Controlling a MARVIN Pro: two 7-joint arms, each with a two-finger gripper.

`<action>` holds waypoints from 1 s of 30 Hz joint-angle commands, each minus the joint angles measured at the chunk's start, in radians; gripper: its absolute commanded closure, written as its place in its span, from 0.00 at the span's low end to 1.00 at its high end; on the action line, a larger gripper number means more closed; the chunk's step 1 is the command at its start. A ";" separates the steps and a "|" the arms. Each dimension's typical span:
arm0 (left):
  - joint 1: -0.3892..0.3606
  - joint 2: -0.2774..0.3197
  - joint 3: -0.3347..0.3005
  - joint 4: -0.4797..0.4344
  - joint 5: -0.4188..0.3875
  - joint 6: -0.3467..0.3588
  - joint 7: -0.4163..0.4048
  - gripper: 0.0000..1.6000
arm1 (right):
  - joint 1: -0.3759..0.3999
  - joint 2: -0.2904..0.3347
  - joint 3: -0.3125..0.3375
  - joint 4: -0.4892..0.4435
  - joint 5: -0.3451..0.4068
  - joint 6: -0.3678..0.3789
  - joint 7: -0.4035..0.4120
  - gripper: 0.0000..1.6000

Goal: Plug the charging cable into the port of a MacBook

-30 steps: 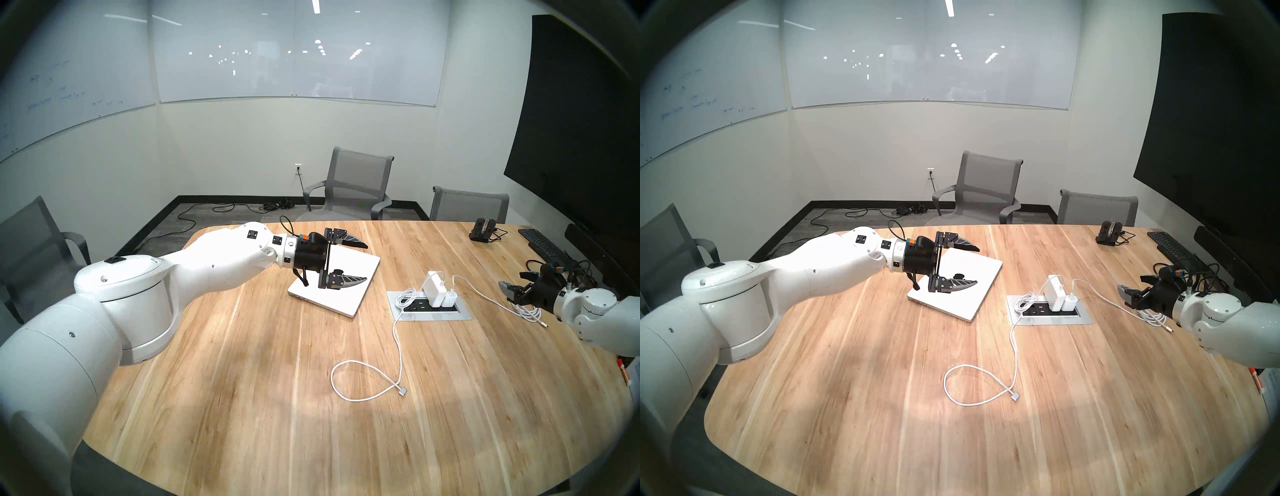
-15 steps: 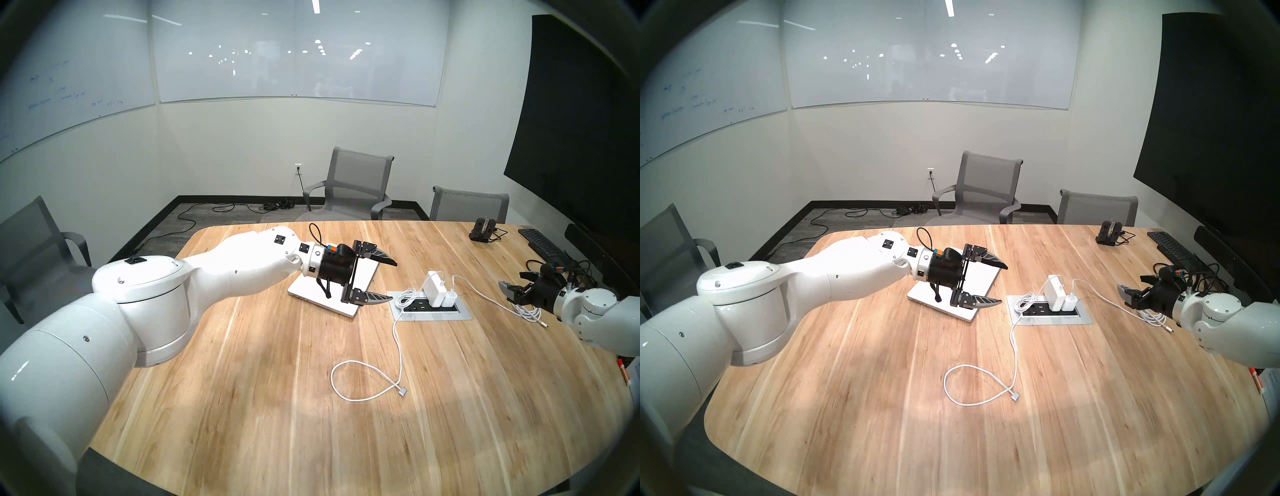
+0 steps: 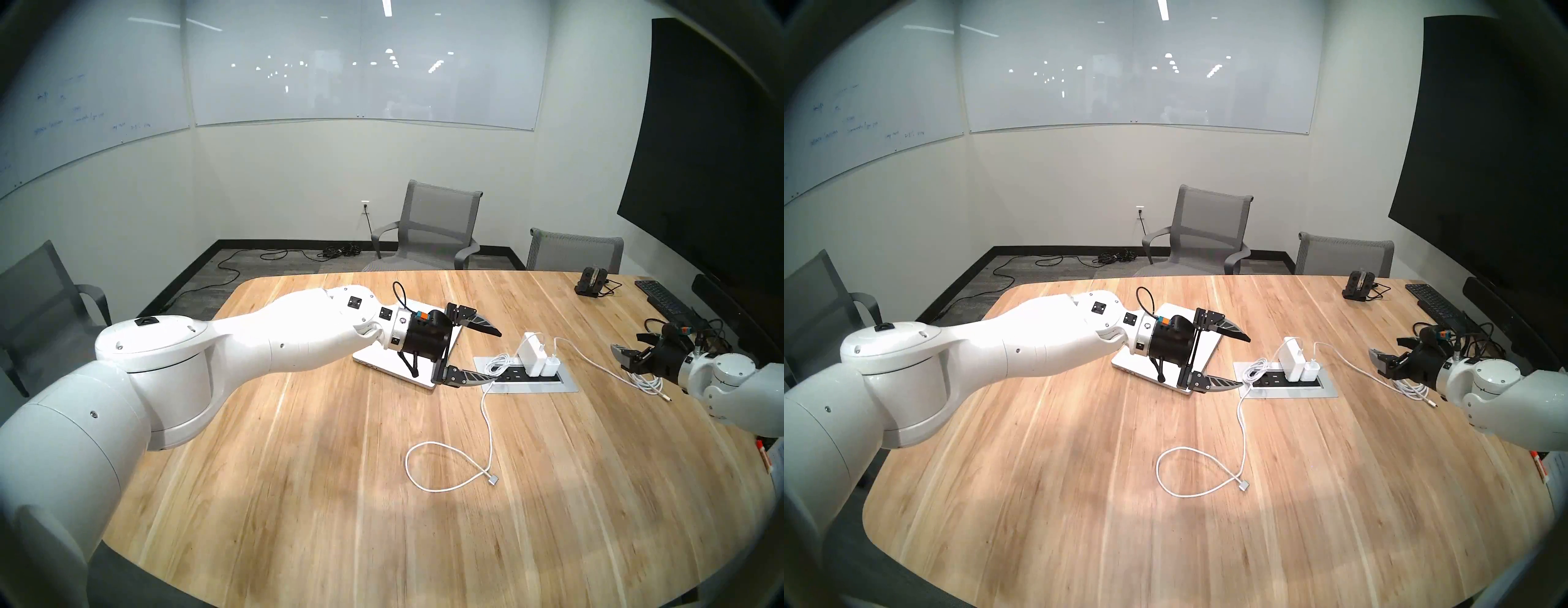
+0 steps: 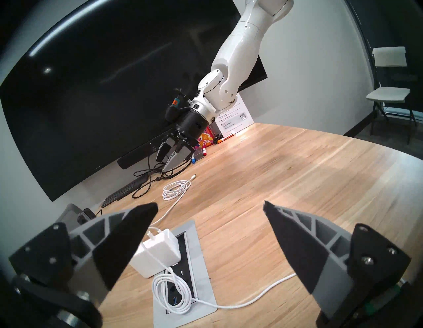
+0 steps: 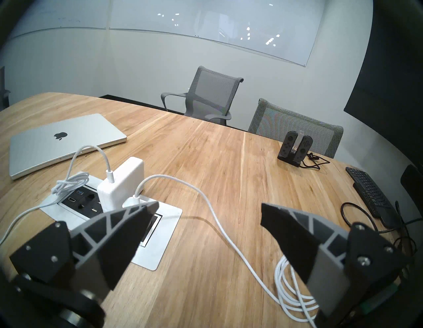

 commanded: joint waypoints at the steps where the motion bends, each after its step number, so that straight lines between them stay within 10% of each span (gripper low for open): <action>1: -0.011 -0.015 -0.014 -0.039 0.010 0.052 0.100 0.00 | 0.014 0.002 0.009 -0.002 -0.003 -0.006 0.003 0.00; 30: -0.009 0.001 -0.016 -0.076 0.038 0.080 0.148 0.00 | 0.016 0.002 0.007 -0.002 -0.003 -0.006 0.003 0.00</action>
